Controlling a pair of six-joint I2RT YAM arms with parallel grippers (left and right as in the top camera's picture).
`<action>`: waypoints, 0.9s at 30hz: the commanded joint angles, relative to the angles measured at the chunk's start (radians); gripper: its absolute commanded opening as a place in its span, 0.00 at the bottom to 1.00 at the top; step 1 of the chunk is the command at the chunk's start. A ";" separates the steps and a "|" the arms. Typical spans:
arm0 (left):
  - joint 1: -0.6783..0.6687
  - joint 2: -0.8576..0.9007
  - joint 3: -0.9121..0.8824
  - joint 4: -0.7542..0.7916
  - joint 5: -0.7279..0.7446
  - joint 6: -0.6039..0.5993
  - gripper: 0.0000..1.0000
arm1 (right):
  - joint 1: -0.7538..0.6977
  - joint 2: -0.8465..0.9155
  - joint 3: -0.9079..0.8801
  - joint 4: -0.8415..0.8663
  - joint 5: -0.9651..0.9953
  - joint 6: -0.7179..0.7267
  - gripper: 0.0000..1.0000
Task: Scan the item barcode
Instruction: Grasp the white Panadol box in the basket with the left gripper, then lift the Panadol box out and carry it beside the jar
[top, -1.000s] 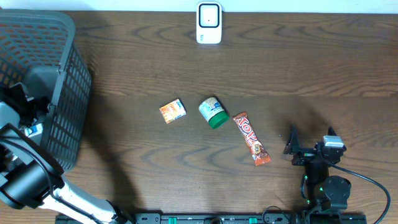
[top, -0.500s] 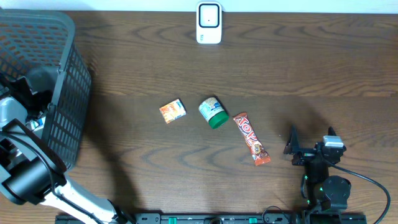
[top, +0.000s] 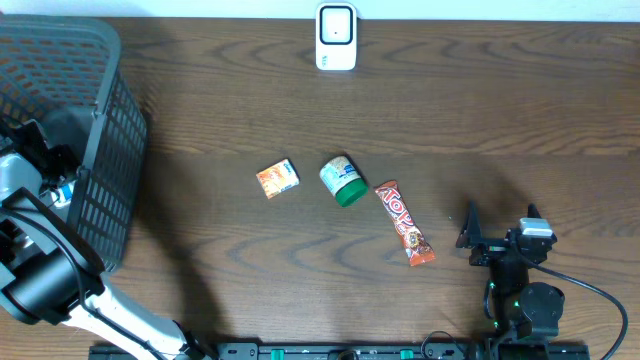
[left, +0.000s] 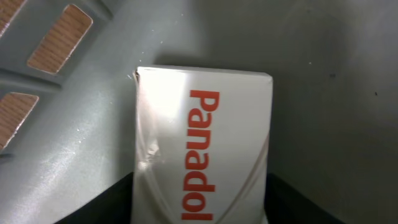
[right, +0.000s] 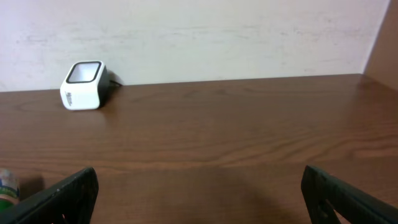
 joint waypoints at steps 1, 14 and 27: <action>-0.007 0.113 -0.082 -0.064 0.064 -0.031 0.61 | 0.008 -0.006 -0.001 -0.004 0.002 -0.012 0.99; -0.007 -0.117 -0.082 -0.139 0.039 -0.032 0.56 | 0.008 -0.006 -0.001 -0.004 0.002 -0.012 0.99; -0.007 -0.450 -0.082 -0.203 0.039 -0.088 0.56 | 0.008 -0.006 -0.001 -0.004 0.002 -0.012 0.99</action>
